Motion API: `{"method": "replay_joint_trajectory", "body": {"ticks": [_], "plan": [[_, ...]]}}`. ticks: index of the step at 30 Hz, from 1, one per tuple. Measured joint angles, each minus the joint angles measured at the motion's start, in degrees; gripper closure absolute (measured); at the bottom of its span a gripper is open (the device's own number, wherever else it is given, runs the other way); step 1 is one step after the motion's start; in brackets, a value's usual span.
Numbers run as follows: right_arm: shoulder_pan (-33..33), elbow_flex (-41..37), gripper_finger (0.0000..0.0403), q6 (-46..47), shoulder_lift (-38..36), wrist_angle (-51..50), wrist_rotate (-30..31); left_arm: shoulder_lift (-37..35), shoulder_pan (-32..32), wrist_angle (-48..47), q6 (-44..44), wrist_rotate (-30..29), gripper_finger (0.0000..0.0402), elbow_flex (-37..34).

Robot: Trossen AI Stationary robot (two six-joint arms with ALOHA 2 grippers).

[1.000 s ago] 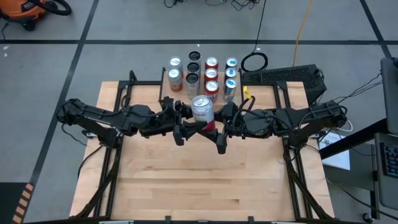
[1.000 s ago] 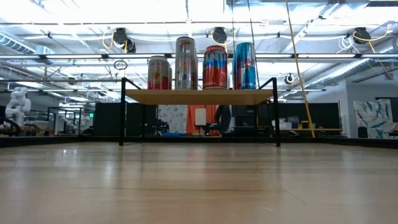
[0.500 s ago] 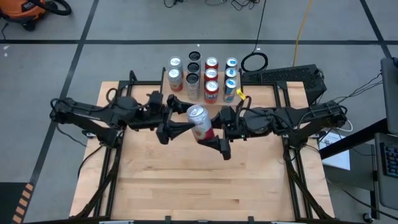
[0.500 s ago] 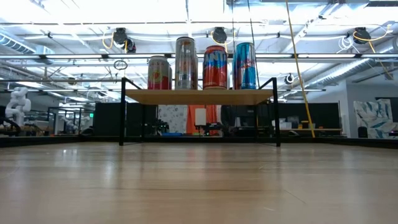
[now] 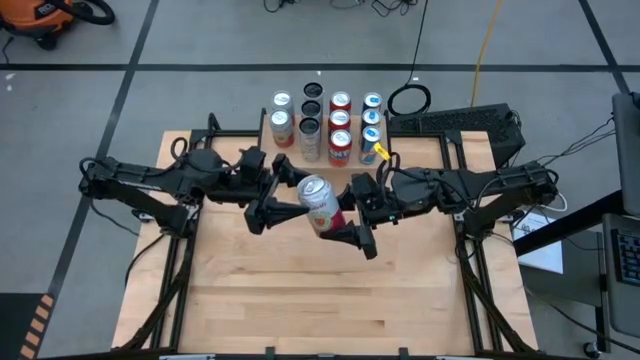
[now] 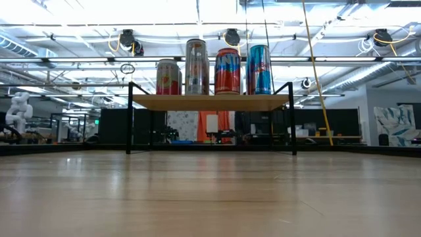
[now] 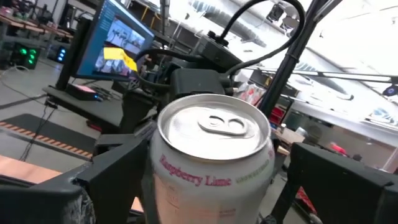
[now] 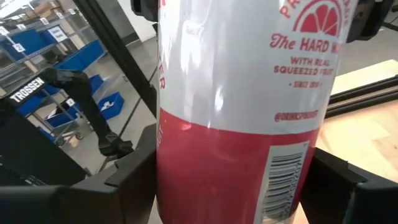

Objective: Place canned beverage on shelf
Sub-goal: Put the pink and white soda can aligned with the other pink and white soda can on the shelf

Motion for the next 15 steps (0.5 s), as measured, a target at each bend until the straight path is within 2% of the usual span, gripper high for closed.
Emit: {"method": "replay_joint_trajectory", "body": {"ticks": [15], "plan": [[-1.25, 0.03, 0.0116, 0.03, -0.04, -0.02, -2.99, 0.0, 0.0, 0.02, 0.25, -0.23, 0.0002, 0.0]]}}
